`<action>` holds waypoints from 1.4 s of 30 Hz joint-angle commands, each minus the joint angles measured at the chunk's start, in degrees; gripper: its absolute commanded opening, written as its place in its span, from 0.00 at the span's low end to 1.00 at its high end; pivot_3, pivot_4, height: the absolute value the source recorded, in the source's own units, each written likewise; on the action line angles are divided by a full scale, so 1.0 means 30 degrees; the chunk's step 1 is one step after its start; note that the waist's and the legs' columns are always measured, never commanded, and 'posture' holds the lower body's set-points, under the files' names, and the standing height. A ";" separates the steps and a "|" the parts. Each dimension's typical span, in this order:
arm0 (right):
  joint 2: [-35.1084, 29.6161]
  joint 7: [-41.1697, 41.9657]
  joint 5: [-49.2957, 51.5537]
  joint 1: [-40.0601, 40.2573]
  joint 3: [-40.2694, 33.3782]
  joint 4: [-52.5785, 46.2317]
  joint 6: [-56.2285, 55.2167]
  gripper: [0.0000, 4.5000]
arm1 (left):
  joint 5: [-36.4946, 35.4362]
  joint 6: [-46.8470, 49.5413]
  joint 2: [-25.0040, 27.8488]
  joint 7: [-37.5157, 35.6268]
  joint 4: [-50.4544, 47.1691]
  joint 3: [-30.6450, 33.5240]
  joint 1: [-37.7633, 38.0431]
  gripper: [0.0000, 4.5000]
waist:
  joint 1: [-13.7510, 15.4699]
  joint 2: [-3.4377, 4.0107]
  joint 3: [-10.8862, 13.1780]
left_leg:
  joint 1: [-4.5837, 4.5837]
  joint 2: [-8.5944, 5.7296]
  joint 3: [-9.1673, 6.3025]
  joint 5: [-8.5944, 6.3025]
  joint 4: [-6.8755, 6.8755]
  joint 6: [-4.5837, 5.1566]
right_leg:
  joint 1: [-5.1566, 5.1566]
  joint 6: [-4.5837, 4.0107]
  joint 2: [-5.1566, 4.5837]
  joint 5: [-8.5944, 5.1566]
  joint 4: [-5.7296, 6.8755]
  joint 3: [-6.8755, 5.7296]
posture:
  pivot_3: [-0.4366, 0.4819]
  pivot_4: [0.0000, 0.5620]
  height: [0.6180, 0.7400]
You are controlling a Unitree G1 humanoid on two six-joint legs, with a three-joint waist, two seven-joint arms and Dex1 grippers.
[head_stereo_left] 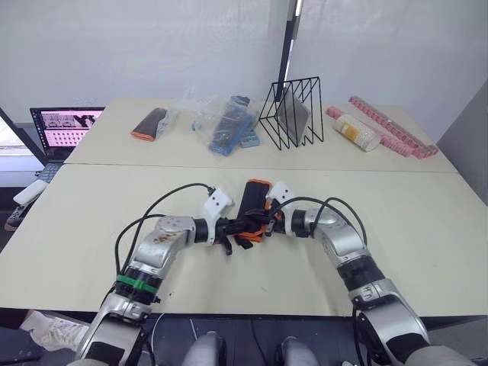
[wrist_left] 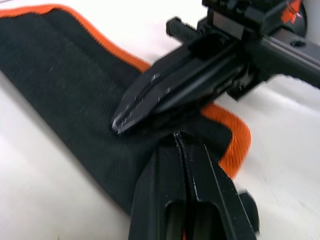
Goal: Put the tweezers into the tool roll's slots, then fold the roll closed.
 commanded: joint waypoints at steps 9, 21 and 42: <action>0.0604 -0.1340 -0.0718 -0.0358 -0.0349 0.3207 -0.0854 0.00 | 0.2328 -0.0326 0.0581 -0.0362 0.1428 -0.1718 0.1813 0.00 | -0.0164 -0.0005 -0.0029 | 0.0099 0.0026 -0.0001 -0.0005 -0.0011 0.0007 | 0.0025 0.0000 0.0024 -0.0001 -0.0007 -0.0001 | 0.48 0.27 0.55; 0.2850 -0.5969 -0.1600 -0.6222 -0.1888 1.4187 -0.5490 0.00 | 0.1116 0.0604 0.0819 -0.0751 0.0852 -0.0587 0.3935 0.00 | -0.0484 0.0063 -0.0521 | 0.0537 0.0061 -0.0005 -0.0065 -0.0268 -0.0061 | 0.0303 -0.0046 0.0055 -0.0064 -0.0139 0.0018 | 0.48 0.27 0.55; 0.0482 -0.1593 0.1188 -0.3645 -0.5298 0.7283 -0.7551 0.00 | -0.1831 -0.1216 0.1055 -0.0227 -0.3519 0.3431 0.4797 0.12 | -0.0634 0.0106 -0.0428 | 0.0310 0.0068 -0.0003 -0.0104 -0.0302 -0.0054 | 0.0176 -0.0061 0.0070 -0.0064 -0.0183 0.0037 | 0.48 0.27 0.55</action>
